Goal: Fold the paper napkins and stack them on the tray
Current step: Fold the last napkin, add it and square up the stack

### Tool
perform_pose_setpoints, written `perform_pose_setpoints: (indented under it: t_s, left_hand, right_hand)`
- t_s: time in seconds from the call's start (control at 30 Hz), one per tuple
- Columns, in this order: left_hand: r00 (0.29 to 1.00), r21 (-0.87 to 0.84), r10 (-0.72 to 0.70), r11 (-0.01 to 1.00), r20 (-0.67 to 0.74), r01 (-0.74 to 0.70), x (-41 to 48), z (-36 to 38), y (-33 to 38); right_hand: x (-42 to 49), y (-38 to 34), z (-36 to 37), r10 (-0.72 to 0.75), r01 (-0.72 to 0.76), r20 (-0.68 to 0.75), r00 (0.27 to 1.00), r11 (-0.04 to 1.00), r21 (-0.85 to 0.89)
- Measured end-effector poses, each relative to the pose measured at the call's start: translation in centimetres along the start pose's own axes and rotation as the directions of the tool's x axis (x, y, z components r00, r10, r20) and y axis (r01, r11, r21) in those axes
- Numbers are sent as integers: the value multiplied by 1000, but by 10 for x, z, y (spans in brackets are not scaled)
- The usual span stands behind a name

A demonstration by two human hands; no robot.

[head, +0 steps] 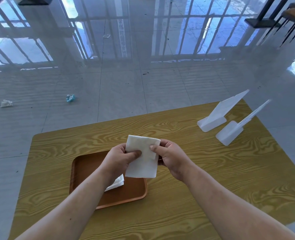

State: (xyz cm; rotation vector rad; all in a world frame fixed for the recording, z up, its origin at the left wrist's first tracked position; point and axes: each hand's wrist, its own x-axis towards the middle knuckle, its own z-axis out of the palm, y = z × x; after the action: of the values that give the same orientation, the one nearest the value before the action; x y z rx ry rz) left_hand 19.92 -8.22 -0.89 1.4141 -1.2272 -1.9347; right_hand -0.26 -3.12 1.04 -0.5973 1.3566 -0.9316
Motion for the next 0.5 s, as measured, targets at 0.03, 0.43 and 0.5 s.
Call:
perform_pose_setpoints:
  t_s: [0.03, 0.43, 0.5]
  left_hand:
    - [1000, -12, 2, 1000, -8, -2, 0, 1, 1]
    - [998, -61, -58, 996, -19, 57, 0, 4, 6]
    - [998, -56, -64, 996, -16, 63, 1, 3, 5]
  right_hand:
    - [-1, 0, 1, 13, -13, 10, 1000, 1000, 3]
    - [-3, -1, 3, 106, -107, 36, 994, 994, 14]
    - [-1, -1, 1, 100, -100, 16, 995, 995, 2]
